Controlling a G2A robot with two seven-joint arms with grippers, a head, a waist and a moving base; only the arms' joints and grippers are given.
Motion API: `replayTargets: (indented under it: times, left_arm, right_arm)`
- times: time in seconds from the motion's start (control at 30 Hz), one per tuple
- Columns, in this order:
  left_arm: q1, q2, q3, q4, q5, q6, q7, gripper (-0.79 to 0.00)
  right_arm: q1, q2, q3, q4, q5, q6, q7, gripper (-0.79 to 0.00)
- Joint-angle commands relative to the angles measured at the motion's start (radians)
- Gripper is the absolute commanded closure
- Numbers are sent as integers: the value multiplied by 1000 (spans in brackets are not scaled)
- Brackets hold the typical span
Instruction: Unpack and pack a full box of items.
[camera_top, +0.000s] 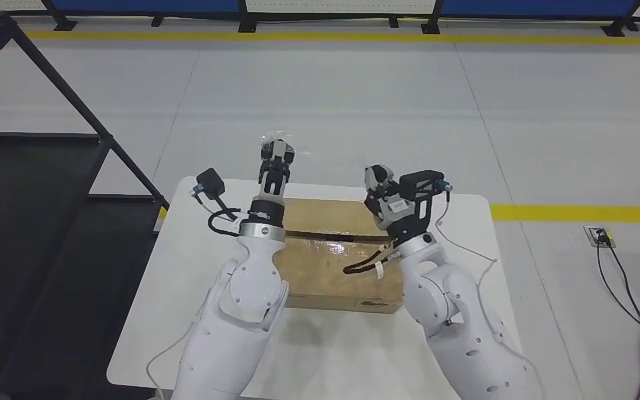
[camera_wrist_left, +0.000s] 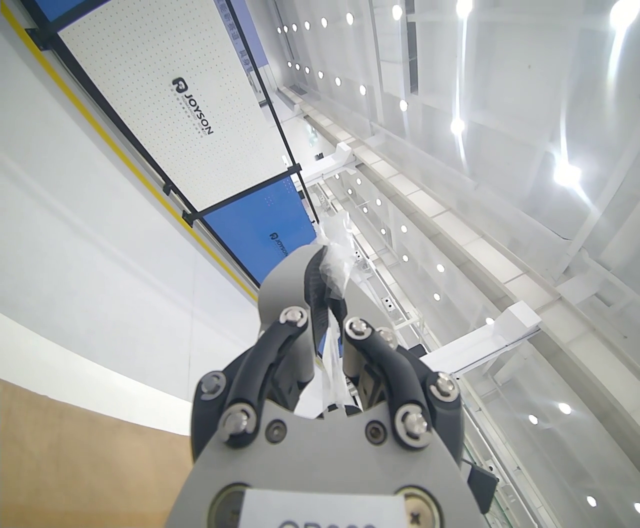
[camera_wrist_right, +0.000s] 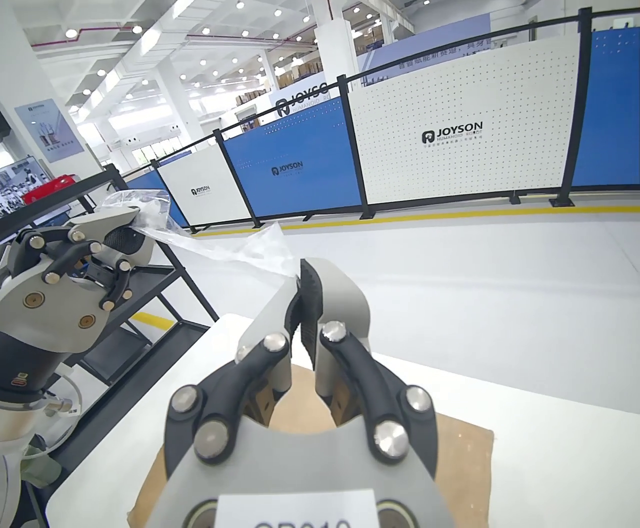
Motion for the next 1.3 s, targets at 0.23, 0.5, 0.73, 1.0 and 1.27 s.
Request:
replayTargets:
  times: [0.23,0.5,0.73,1.0,1.27]
  left_arm:
    - [-4,-9,-3,8,-4,-5,-3,0]
    - [-11,-16,-6,18,-13,-6,-16,-785]
    - [-16,-18,-35,20,-10,-1,-14,-785]
    - [-2,-11,-120,2,5,-4,8,-785]
    - [66,17,-261,-55,3,-96,-144,-785]
  right_arm:
    - [6,-2,19,1,15,-21,27,0]
    - [15,-3,31,10,41,-50,58,0]
    - [16,2,80,-5,90,-79,105,0]
    - [22,6,115,-20,96,-45,187,0]
    - [18,31,203,-84,137,-112,456,0]
